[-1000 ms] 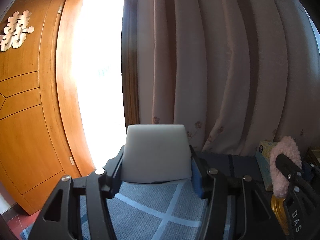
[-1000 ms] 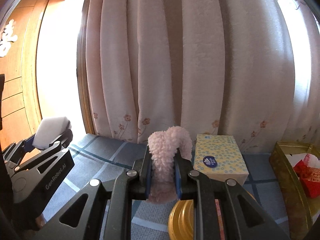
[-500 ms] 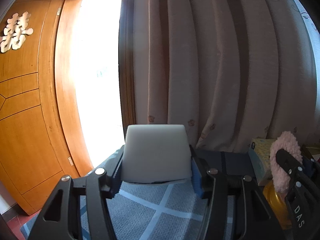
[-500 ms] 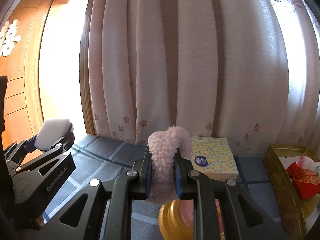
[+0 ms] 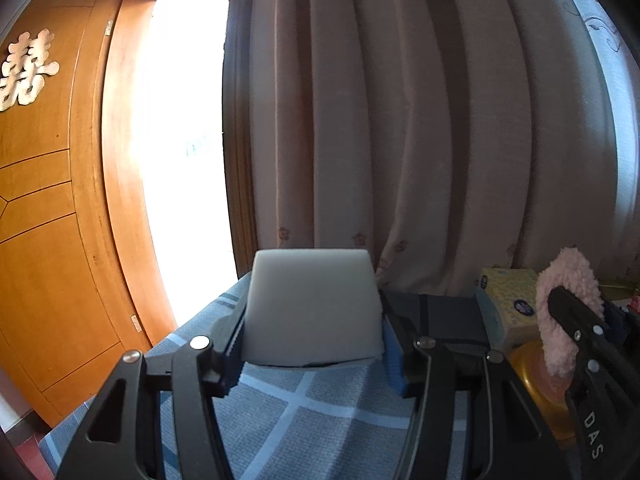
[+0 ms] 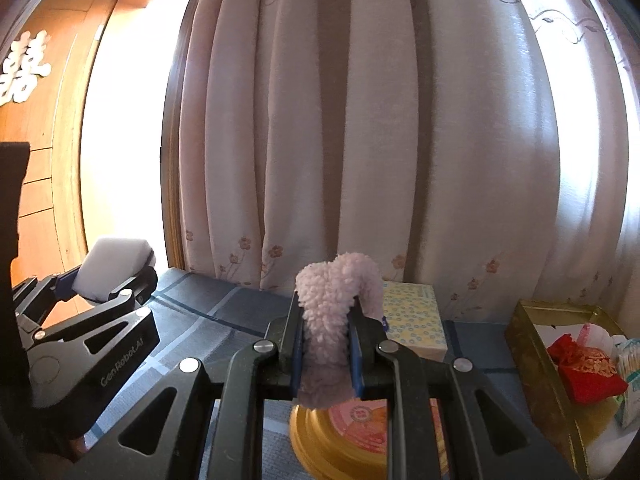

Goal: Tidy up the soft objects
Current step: 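Carry the pink puff and white sponge over the gold tray with both tools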

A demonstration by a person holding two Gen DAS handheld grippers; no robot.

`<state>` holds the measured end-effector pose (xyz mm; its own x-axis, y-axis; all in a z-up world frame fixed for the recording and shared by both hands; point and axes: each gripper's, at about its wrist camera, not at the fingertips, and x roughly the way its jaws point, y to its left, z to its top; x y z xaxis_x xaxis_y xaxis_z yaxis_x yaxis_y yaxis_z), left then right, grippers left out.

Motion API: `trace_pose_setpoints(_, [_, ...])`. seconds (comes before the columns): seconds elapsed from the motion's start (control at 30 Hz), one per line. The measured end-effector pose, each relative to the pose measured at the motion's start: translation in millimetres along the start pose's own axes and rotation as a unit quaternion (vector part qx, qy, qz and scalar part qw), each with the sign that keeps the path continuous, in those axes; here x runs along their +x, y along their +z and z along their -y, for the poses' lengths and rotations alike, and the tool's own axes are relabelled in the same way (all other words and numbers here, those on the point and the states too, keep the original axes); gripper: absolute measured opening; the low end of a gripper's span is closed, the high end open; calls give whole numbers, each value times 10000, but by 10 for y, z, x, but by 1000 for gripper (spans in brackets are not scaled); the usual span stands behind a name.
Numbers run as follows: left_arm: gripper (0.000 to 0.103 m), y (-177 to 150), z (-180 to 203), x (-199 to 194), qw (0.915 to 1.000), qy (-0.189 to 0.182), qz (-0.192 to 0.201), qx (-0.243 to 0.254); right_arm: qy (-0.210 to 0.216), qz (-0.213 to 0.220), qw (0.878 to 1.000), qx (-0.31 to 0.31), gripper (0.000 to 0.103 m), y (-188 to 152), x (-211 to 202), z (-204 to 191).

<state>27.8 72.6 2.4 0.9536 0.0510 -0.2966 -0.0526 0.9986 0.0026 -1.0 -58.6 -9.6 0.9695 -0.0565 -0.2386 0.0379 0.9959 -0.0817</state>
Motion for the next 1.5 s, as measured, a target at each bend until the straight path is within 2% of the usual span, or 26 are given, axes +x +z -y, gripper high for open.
trace_pose_setpoints(0.53, [56,-25,192,-118,9999,-99,-16,55,-133,79,9998,133,20,-28,-106,195])
trace_pose_setpoints(1.03, [56,-72,489,-227,9990,-410,14,199,-286,192,9992,204,20,-62,-275,415])
trace_pose_setpoints(1.5, [56,-94,653,-268,9989,-374,14,273,-505,164,9977,415,20,-73,-350,715])
